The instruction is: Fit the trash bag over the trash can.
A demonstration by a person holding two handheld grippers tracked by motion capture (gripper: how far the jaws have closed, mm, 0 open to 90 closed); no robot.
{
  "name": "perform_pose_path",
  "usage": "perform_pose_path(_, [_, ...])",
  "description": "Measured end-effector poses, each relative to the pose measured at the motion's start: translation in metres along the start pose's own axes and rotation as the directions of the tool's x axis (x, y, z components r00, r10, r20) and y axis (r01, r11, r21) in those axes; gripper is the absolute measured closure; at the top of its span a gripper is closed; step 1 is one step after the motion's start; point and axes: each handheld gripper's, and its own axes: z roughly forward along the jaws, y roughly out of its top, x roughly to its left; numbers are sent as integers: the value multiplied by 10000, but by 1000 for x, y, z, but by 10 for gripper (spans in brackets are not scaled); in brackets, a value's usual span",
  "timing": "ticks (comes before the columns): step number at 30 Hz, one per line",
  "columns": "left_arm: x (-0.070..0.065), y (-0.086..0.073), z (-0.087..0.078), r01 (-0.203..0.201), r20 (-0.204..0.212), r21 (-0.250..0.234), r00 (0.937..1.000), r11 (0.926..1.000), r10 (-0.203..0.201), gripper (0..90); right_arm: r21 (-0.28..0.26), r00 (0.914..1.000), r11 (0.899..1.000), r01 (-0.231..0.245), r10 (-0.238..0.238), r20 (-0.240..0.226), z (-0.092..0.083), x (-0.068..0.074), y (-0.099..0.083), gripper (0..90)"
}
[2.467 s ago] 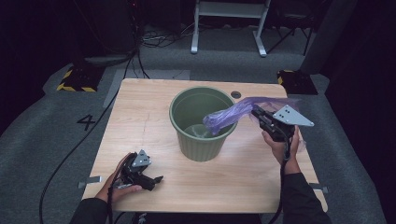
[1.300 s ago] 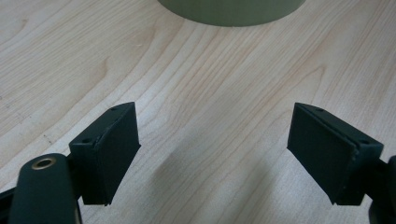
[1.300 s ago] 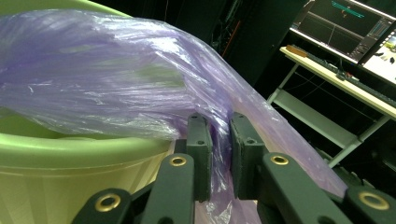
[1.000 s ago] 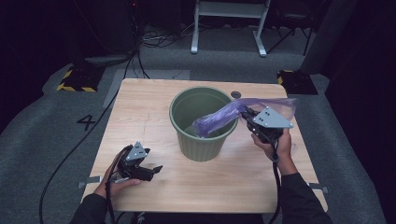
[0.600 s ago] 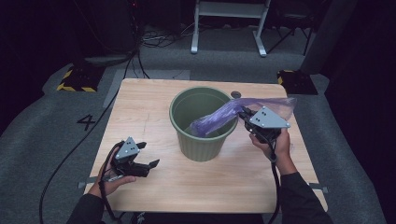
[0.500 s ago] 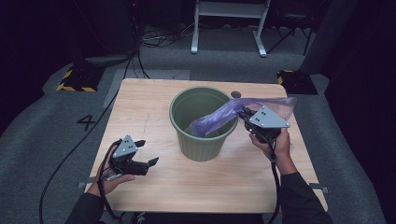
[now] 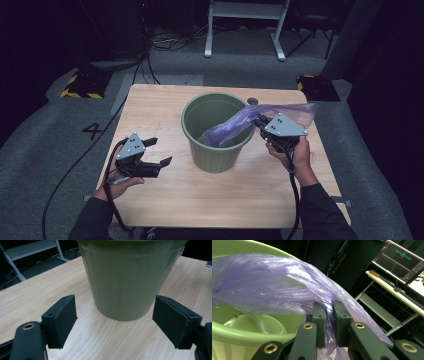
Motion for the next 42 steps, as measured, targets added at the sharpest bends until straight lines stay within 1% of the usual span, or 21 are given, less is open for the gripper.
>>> perform_pose_path(1, [0,2,1,-88,7,-13,10000,10000,88,189,-4,10000,10000,4,-4,-3,0,0,0,823])
perform_pose_path(5, [1,14,1,-184,26,-143,9998,9997,184,189,-13,10000,10000,27,-27,-51,1,1,1,823])
perform_pose_path(6, [1,17,0,-229,-28,-272,9997,9994,228,189,-5,10000,10000,56,-56,-62,2,2,2,824])
perform_pose_path(10, [2,29,0,-276,-131,-473,9995,9985,270,193,52,9998,9998,170,-170,-125,4,4,3,826])
perform_pose_path(11, [1,32,0,-357,-242,-657,9991,9972,342,196,75,9997,9998,185,-184,-128,4,5,4,826])
perform_pose_path(13, [1,39,2,-383,-64,-528,9993,9979,380,207,97,9997,9997,204,-203,-153,6,5,4,826])
perform_pose_path(14, [1,44,3,-429,-83,-537,9991,9976,426,207,113,9996,9997,212,-210,-161,6,5,5,826])
perform_pose_path(15, [0,46,3,-520,-96,-615,9986,9968,515,208,125,9997,9997,197,-195,-170,7,5,5,826])
perform_pose_path(17, [0,56,4,-485,101,-693,9987,9964,493,207,115,9997,9997,208,-206,-165,8,5,6,824])
perform_pose_path(18, [-1,61,4,-503,159,-826,9985,9953,518,206,118,9996,9997,212,-210,-182,8,6,7,823])
perform_pose_path(22, [-5,81,8,-635,477,-1019,9965,9928,687,206,156,9994,9996,249,-245,-225,10,7,9,822])
perform_pose_path(25, [-10,93,14,-811,601,-1023,9943,9914,875,204,175,9991,9993,321,-316,-275,11,9,11,823])
perform_pose_path(27, [-13,100,19,-882,699,-894,9931,9921,946,203,165,9989,9991,385,-380,-284,12,10,12,823])
perform_pose_path(30, [-21,109,29,-1126,835,-796,9894,9905,1192,194,176,9987,9990,402,-396,-328,13,12,13,823])
perform_pose_path(33, [-28,115,37,-1365,977,-685,9849,9883,1428,189,183,9984,9989,441,-434,-368,14,13,13,822])
perform_pose_path(37, [-36,121,49,-1532,1239,-570,9794,9865,1593,190,161,9984,9989,438,-431,-377,14,14,14,818])
perform_pose_path(42, [-47,128,62,-1883,1314,-299,9728,9817,1906,191,180,9978,9985,517,-508,-430,15,17,15,812])
